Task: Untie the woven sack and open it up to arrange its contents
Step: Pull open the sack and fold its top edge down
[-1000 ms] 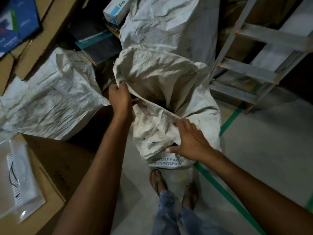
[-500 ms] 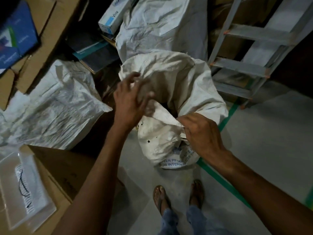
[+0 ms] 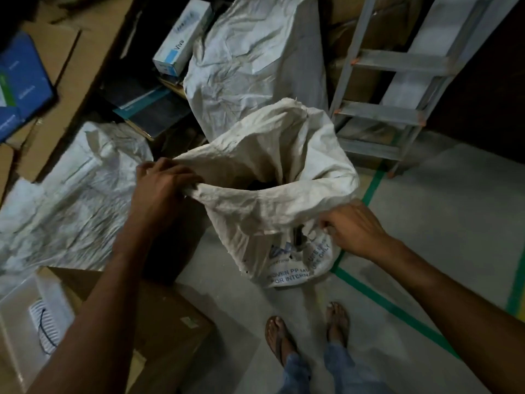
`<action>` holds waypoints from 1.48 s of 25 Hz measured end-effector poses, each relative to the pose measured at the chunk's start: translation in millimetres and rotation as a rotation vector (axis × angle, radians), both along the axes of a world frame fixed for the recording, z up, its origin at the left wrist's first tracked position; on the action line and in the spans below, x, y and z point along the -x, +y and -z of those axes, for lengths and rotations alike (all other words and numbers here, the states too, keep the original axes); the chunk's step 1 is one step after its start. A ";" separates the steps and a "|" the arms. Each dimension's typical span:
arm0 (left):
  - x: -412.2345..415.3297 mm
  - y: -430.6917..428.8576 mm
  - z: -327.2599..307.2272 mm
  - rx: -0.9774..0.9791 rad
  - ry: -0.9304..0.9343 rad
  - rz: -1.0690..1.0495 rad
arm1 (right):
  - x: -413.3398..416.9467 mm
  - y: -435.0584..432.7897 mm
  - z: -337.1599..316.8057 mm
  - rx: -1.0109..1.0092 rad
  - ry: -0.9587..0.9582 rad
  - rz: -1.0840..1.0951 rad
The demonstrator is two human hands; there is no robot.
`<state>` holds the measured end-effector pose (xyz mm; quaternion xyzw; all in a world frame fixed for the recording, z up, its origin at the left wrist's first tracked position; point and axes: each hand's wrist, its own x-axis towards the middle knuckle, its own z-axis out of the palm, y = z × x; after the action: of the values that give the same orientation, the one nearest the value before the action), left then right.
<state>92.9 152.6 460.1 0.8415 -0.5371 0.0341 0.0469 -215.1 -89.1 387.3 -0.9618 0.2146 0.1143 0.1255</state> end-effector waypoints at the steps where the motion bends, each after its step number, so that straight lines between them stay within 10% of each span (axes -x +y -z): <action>1: -4.5 8.2 -1.2 -0.013 0.007 -0.031 | -1.7 2.4 1.7 -0.036 -0.058 0.054; 7: 9.0 15.1 5.6 0.000 0.113 -0.093 | -70.3 88.2 22.1 -0.554 -0.288 0.443; 13: 21.1 24.3 20.7 0.042 0.156 -0.170 | -97.5 89.4 44.0 -0.006 -0.181 0.112; 21: 43.4 9.5 36.7 -0.258 0.450 -0.021 | -78.6 47.8 44.3 0.304 -0.696 -0.112; 31: 91.4 -30.1 153.8 0.278 -0.164 -0.282 | -56.6 -15.6 101.4 0.241 -0.577 -0.171; 37: 73.3 -48.8 214.1 0.087 0.446 -0.156 | -83.9 -29.4 177.4 0.652 -1.129 -0.061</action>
<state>19.7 103.8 246.0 0.8643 -0.4451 -0.1258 0.1978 -131.2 -118.5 209.9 -0.8684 0.1117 -0.4760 -0.0828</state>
